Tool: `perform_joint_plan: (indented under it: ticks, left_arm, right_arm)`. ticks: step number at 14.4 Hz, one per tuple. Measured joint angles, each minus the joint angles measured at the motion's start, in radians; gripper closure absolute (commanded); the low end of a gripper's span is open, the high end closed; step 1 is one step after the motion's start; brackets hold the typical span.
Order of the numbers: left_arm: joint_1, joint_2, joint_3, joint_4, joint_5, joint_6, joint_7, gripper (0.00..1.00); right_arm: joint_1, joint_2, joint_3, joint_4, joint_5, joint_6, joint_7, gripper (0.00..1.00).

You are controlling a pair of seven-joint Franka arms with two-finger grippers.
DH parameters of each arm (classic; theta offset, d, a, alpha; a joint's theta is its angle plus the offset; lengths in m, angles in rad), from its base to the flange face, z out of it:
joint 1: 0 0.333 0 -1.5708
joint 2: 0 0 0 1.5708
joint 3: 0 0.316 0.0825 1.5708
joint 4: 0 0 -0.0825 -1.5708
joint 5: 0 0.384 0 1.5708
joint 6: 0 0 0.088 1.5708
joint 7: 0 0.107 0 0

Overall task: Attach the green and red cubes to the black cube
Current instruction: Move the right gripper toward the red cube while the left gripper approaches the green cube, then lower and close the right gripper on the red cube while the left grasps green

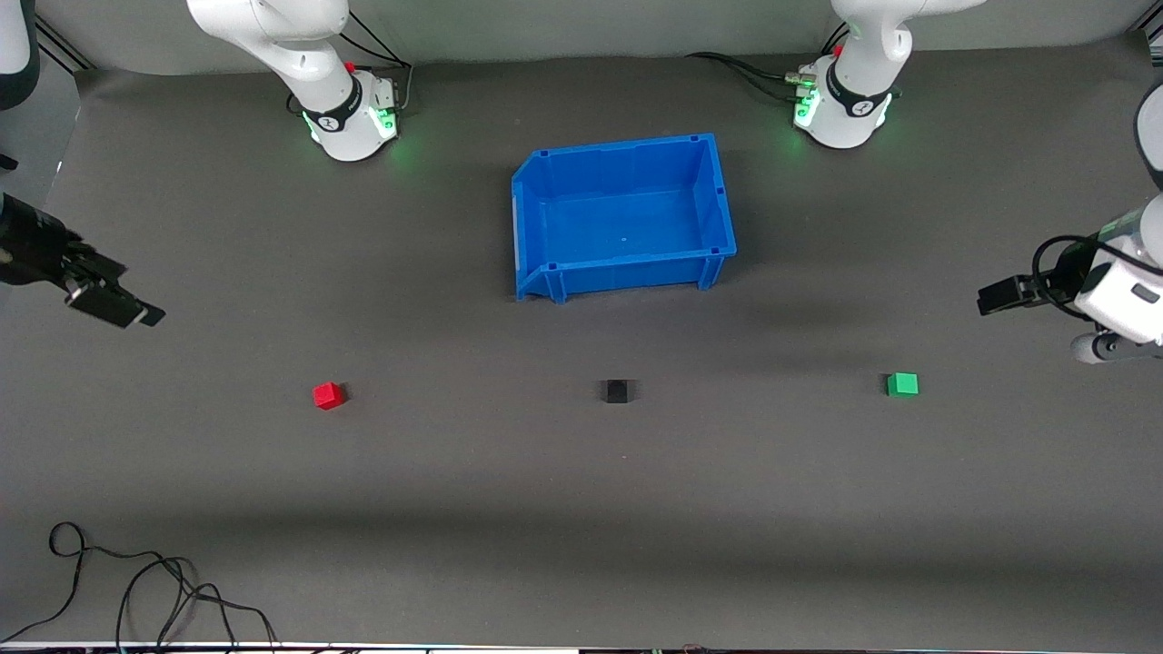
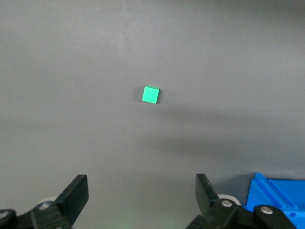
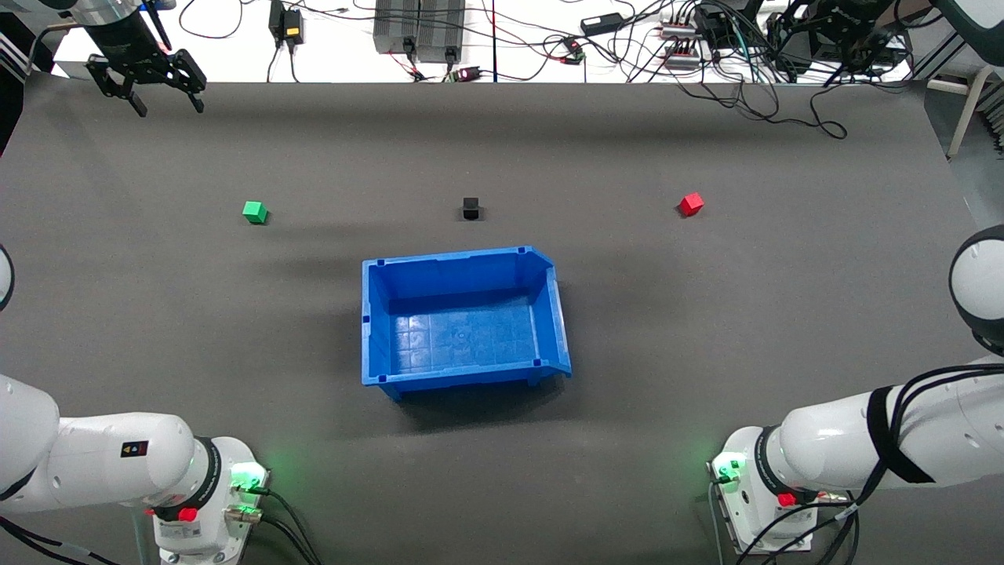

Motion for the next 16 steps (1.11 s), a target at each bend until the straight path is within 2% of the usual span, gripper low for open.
perform_joint_plan:
  ticks: [3, 8, 11, 14, 16]
  left_arm:
    - [0.035, 0.034, 0.002, -0.011, 0.0, 0.037, -0.091, 0.01]
    - [0.097, 0.123, 0.004, -0.05, -0.001, 0.133, -0.349, 0.0]
    - [0.084, 0.161, -0.007, -0.126, -0.003, 0.234, -0.605, 0.0]
    - [0.101, 0.208, -0.001, -0.187, -0.05, 0.376, -0.802, 0.02]
    - [0.115, 0.255, 0.002, -0.208, -0.057, 0.451, -0.92, 0.02]
  right_arm:
    - [-0.004, 0.05, -0.006, 0.003, 0.092, 0.001, 0.223, 0.0]
    - [-0.042, 0.176, -0.03, 0.002, 0.194, 0.02, 0.272, 0.0]
    - [-0.048, 0.247, -0.03, -0.028, 0.227, 0.118, 0.272, 0.0]
    - [-0.047, 0.29, -0.027, -0.12, 0.269, 0.261, 0.248, 0.0]
    - [-0.048, 0.321, -0.029, -0.182, 0.328, 0.337, 0.18, 0.0]
